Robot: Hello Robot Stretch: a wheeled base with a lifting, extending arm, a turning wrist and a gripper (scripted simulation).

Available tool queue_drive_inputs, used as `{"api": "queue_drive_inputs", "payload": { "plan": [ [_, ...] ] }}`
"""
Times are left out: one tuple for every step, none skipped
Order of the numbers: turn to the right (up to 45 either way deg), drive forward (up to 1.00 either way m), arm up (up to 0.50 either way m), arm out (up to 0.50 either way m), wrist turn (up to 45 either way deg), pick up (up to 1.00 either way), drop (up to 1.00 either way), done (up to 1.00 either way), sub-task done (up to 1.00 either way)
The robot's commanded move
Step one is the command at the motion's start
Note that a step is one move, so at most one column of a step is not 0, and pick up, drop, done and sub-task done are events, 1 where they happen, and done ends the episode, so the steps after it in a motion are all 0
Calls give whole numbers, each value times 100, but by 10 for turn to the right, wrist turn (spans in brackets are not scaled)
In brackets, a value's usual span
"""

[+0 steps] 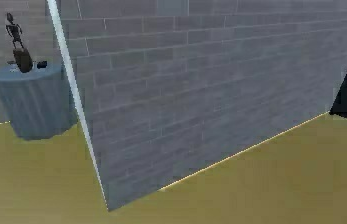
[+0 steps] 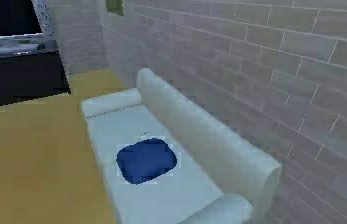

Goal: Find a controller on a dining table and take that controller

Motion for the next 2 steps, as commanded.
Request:
{"api": "queue_drive_inputs", "payload": {
  "plan": [
    [-450,0,0,0,0,0,0,0,0],
    [-450,0,0,0,0,0,0,0,0]
  ]
}}
